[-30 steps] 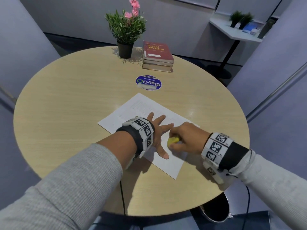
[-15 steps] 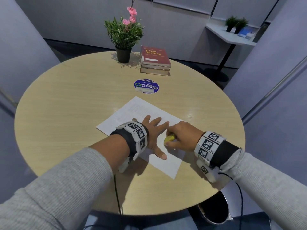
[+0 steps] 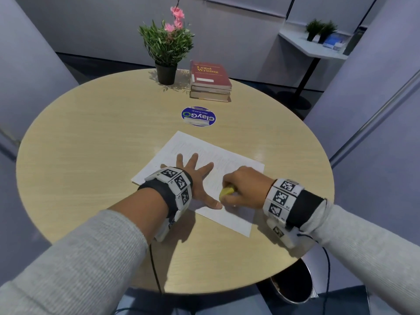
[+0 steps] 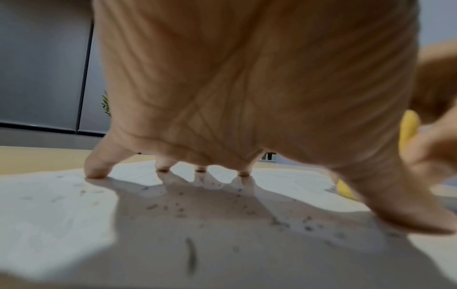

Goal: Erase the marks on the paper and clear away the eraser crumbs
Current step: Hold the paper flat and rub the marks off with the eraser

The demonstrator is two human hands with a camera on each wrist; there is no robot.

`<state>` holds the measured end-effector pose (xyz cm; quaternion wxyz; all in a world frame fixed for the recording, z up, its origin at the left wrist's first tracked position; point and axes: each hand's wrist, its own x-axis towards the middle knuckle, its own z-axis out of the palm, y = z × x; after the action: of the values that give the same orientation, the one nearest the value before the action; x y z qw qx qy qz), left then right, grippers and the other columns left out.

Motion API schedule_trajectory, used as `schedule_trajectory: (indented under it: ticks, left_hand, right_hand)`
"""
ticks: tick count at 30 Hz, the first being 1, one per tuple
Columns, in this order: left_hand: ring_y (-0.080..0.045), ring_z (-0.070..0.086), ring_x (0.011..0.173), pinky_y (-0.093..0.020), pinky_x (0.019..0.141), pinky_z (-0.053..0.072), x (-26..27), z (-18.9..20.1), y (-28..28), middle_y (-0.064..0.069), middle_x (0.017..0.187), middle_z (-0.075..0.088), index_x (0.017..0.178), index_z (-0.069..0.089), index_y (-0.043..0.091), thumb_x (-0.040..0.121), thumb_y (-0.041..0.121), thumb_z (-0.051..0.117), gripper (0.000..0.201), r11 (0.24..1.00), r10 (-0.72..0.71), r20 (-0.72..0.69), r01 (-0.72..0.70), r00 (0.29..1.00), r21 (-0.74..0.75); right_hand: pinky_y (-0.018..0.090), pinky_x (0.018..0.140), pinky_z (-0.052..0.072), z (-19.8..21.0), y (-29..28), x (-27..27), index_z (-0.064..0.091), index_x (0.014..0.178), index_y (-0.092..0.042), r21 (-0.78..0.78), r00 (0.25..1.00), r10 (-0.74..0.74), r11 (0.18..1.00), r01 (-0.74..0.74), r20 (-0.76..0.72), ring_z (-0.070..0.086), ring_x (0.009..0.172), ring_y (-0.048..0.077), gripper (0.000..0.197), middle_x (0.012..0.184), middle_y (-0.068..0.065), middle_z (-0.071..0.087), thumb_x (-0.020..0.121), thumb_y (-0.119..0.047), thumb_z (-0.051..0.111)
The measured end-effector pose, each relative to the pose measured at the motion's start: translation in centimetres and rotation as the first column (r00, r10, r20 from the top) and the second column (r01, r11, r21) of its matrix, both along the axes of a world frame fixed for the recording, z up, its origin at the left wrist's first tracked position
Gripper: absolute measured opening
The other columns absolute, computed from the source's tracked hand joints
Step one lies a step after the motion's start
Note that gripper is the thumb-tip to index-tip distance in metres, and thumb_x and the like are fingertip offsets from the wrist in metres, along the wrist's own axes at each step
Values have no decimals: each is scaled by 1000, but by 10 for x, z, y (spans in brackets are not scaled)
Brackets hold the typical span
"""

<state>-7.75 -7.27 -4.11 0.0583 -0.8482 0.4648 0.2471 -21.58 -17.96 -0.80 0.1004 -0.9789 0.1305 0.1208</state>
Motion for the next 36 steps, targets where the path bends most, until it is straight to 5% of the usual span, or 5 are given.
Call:
schedule_trajectory:
  ticks: [6,11,15,20,36]
  left_hand:
    - [-40,-20,143,-79,101,6,1,-2,1,6,159,-20,146,-9,52,42,94,57,130,1000,-9,-9,9,1000,-18]
    - [-39,-18,143,-78,101,9,3,-4,3,7,159,-19,145,-10,53,40,95,56,131,999,-37,24,38,999,-32]
    - [-40,-19,143,-78,101,7,3,-6,5,6,159,-19,145,-10,53,40,96,55,130,998,-44,18,45,999,-48]
    - [-40,-19,143,-77,102,7,5,-8,4,6,159,-20,144,-13,53,38,97,52,132,998,-57,33,58,998,-33]
    - [-41,-19,143,-78,100,5,7,-17,2,7,159,-21,141,-15,56,25,102,42,138,997,-66,52,68,996,-46]
  right_hand:
    - [39,71,54,9,-39,6,65,84,-14,-45,990,-135,990,137,49,61,76,26,21,78,5,66,79,-34,63]
    - [33,65,50,-1,-1,-5,65,88,-14,46,999,50,998,-49,-10,60,70,20,27,76,2,67,80,-40,62]
    - [37,70,52,6,-35,8,66,86,-12,-23,992,-103,994,105,76,60,74,25,23,79,6,68,80,-34,64]
    - [32,65,50,-3,0,2,66,89,-14,67,997,77,995,-77,4,61,69,20,26,74,3,68,78,-38,62]
    - [37,69,52,2,-15,16,67,87,-12,4,996,47,999,-48,72,60,68,21,23,73,4,67,80,-34,65]
